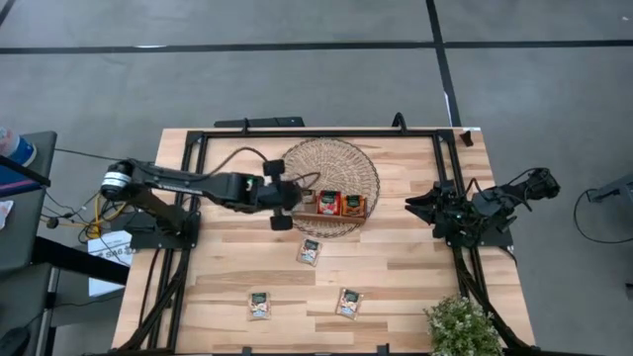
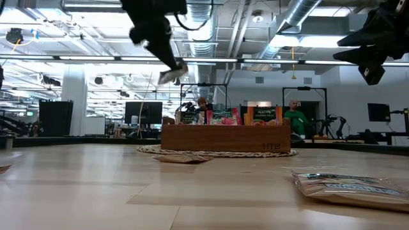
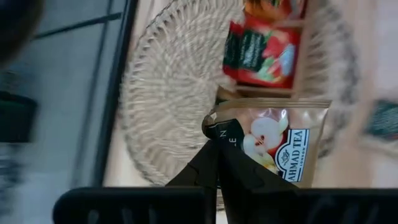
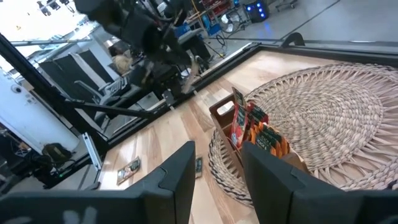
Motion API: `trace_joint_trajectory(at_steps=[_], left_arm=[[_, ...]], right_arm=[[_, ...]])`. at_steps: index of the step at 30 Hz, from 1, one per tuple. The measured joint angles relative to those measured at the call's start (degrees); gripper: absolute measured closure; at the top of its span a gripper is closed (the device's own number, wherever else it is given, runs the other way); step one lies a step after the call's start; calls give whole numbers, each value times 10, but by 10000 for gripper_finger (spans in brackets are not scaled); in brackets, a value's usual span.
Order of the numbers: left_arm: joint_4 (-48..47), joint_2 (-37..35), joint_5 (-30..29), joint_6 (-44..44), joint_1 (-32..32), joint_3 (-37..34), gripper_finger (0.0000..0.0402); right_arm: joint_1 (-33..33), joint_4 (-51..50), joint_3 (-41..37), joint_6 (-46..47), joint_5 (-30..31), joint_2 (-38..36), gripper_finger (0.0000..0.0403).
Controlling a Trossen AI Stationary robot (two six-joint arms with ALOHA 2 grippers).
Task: Pick & Place Tea
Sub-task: Put the brown tea bag into the left section of the wooden organizer
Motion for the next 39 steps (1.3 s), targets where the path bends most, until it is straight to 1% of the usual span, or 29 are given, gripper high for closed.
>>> trace_joint_trajectory(at_steps=[7,9,12,17,21,27,33,37,39], left_arm=[[59,85,-147,116,-15,0,401],[92,105,-195,151,-19,0,401],[146,121,-240,184,-28,0,401],[184,124,-253,187,-48,0,401],[175,124,-253,186,-56,0,401],[160,127,-250,146,-54,0,401],[144,168,-256,142,-55,0,401],[145,195,-296,152,-54,0,401],[145,205,-301,148,-51,0,401]], right_arm=[[0,-1,0,0,0,0,280],[0,-2,0,-2,0,0,280],[0,-3,0,-5,1,0,280],[0,-4,0,-7,1,0,280],[0,-5,0,-17,1,0,280],[0,-5,0,-21,2,0,280],[0,-4,0,-21,2,0,280],[0,-5,0,-21,2,0,280],[0,-5,0,-21,2,0,280]])
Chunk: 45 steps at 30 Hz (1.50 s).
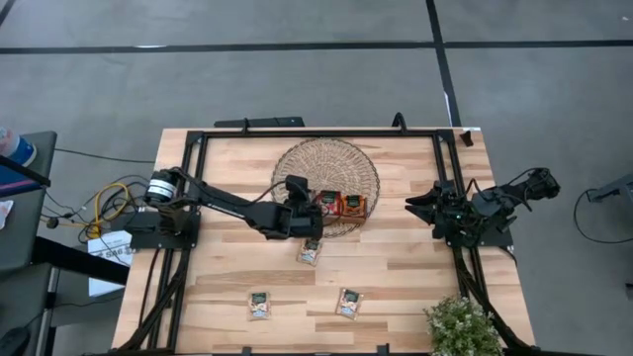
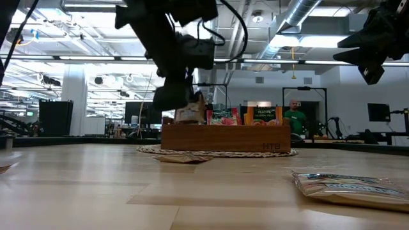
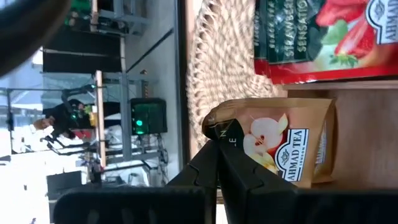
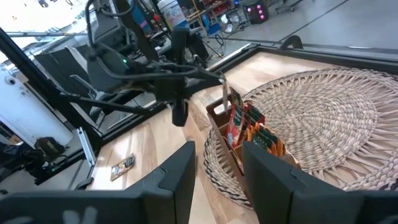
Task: Pick & Place Tea
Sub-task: Put the brown tea bag into the left section of the wooden organizer
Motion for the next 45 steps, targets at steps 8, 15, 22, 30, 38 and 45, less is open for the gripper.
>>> trace_joint_trajectory(at_steps=[8,15,22,30,38,45], left_arm=[[-2,6,0,-33,0,0,401],[-11,6,28,-70,2,0,401],[-13,6,47,-73,5,0,401],[-16,5,50,-67,5,0,401],[-22,5,46,-63,11,0,401],[-22,5,45,-53,19,0,401]], right_arm=[[0,0,0,0,-1,0,280],[0,0,0,0,-3,0,280],[0,0,0,1,-3,0,280],[0,1,0,1,-3,0,280],[0,1,0,1,-3,0,280],[0,1,0,2,-3,0,280]])
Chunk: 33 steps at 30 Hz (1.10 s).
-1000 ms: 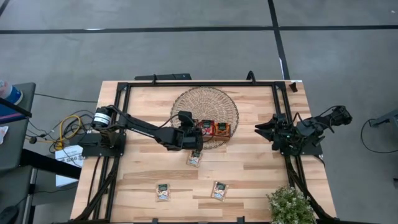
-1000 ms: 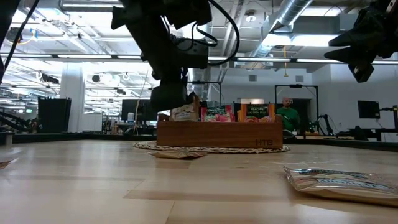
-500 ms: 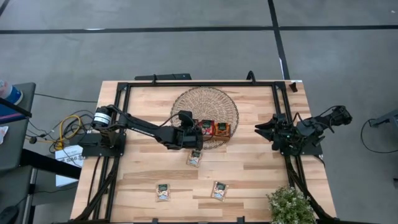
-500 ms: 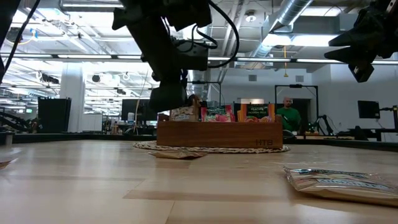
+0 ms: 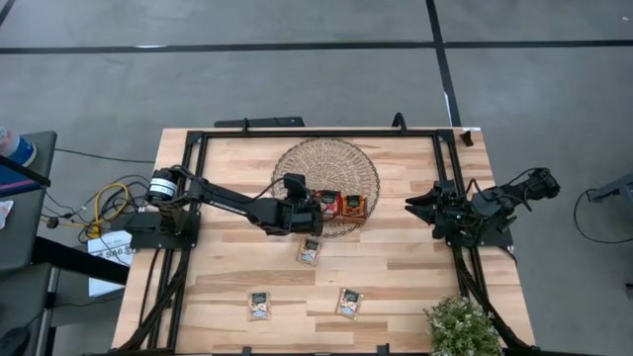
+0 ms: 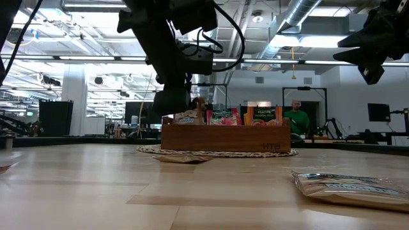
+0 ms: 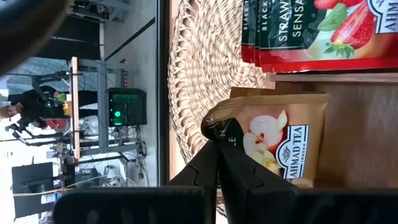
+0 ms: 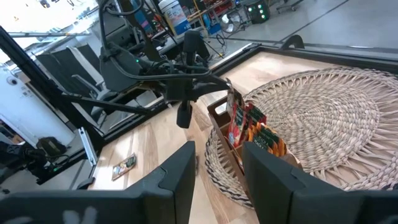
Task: Pick & Place Tea
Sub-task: Put the brown tea bag into the left section of the wooden organizer
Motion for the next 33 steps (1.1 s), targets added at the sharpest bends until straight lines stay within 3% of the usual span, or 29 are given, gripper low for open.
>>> trace_joint_trajectory(at_steps=[24,33], left_arm=[[3,0,10,11,4,0,400],[9,0,-29,22,4,0,400]], right_arm=[[0,1,0,0,0,0,280],[0,1,0,0,0,0,280]])
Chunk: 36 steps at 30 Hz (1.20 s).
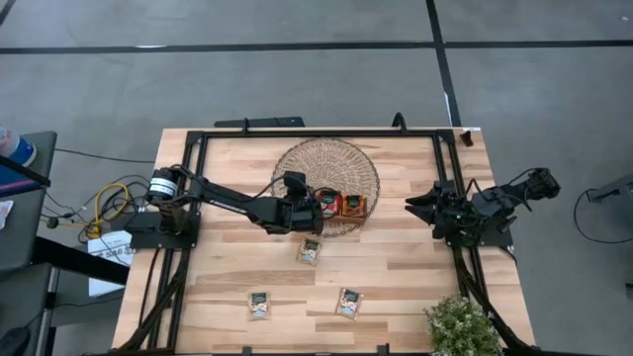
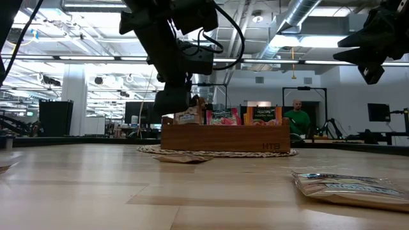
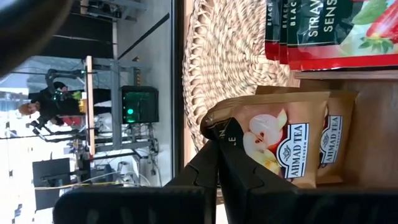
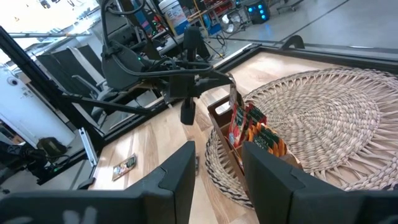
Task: Pick & Place Tea
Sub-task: Put the brown tea bag into the left section of the wooden organizer
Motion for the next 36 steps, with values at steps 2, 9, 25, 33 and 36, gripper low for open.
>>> trace_joint_trajectory(at_steps=[2,9,25,33,36], left_arm=[[0,0,0,6,0,0,400],[0,0,4,8,0,0,400],[0,0,7,8,0,0,397],[0,0,-10,9,0,0,321],[0,0,-23,10,0,0,292]], right_arm=[[0,0,0,0,0,0,280],[0,0,0,0,0,0,280],[0,-1,0,0,0,0,280],[0,-1,0,0,0,0,280],[0,-1,0,0,0,0,280]])
